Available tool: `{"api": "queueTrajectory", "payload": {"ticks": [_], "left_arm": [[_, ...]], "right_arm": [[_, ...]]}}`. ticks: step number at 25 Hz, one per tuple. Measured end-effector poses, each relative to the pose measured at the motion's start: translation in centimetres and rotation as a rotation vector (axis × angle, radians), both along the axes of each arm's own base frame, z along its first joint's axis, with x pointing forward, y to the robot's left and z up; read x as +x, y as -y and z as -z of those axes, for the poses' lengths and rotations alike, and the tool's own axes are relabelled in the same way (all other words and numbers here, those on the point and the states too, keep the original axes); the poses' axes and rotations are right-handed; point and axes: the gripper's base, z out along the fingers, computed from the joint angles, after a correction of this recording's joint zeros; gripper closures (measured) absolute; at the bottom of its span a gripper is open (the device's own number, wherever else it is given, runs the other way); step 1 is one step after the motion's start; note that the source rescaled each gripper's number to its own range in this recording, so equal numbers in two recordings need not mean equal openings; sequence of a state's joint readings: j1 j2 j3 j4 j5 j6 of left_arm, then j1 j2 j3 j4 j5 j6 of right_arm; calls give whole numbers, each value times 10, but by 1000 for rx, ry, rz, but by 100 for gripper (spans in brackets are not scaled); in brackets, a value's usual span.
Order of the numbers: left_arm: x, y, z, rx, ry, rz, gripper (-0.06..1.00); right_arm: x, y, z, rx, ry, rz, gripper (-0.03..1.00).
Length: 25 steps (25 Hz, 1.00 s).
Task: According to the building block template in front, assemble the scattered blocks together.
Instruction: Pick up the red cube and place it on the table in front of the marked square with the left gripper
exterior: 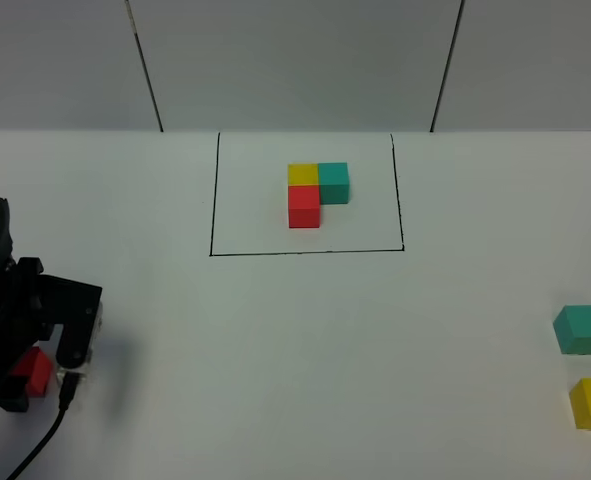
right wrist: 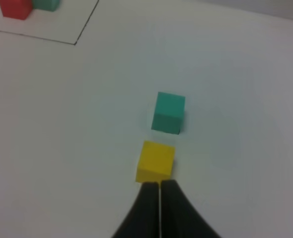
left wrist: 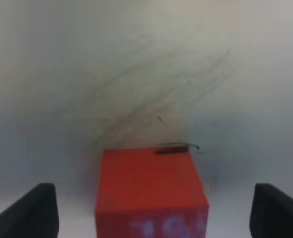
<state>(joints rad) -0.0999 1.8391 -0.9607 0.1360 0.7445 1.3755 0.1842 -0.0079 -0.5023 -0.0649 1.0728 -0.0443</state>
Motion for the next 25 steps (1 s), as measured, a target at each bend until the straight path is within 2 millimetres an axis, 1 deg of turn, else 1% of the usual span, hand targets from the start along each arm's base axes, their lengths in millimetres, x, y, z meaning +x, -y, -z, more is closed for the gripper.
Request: {"api": "queueTrajectory", "payload": {"ticks": [4, 11, 25], "left_arm": [[-4, -2, 6, 15, 12, 25, 10], [1, -2, 6, 16, 66, 16, 12], [1, -1, 6, 6, 68, 4, 12]], "right_arm": [[0, 0, 0, 0, 0, 0, 96], [0, 0, 0, 0, 0, 0, 96], [0, 0, 0, 0, 0, 0, 96]]}}
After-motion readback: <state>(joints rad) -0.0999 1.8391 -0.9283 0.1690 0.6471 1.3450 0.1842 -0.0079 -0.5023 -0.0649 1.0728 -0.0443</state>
